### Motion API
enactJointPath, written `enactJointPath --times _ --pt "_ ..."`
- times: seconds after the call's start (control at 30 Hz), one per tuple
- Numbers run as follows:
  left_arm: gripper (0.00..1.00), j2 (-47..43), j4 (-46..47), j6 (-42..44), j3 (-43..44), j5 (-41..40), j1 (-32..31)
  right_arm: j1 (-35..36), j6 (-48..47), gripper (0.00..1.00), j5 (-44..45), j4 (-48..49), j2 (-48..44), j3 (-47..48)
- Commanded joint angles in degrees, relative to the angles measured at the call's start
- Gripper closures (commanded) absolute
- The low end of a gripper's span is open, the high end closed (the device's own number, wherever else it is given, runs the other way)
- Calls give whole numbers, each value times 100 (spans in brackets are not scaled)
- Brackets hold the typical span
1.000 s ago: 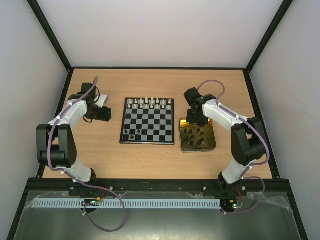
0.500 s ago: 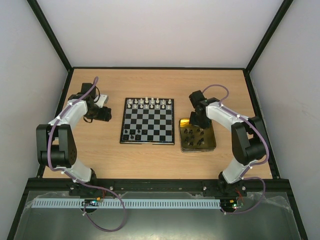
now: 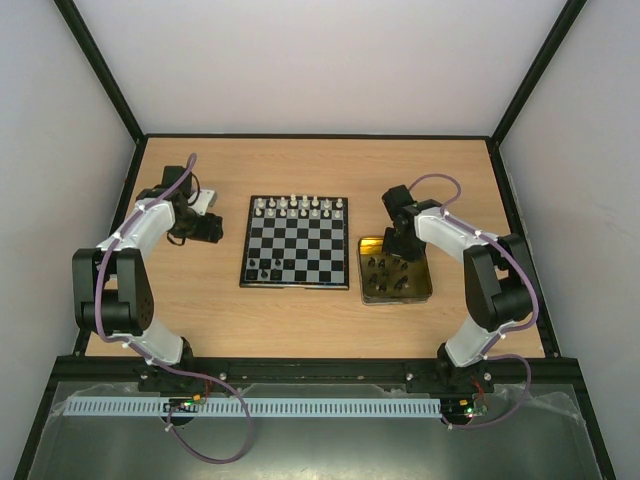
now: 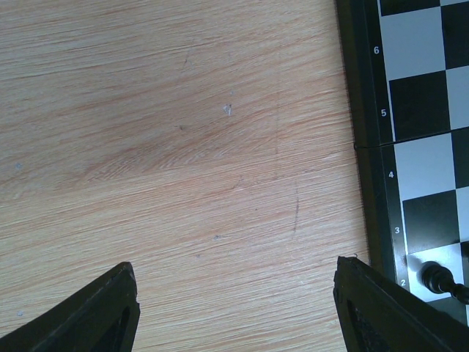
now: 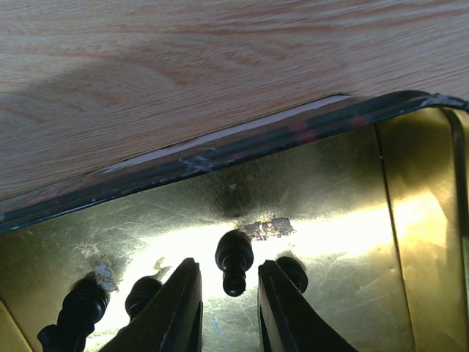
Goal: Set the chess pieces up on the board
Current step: Pick up the chess piece from the storage box.
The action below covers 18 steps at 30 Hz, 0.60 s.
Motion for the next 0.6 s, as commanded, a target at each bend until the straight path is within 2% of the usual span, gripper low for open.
enactJointPath --times 0.0,0.57 --pt "27 53 -140 -50 135 37 11 -30 -48 79 0 21 -169 -61" --pt "27 67 -138 -43 155 35 11 -32 -83 82 -27 74 -117 -160"
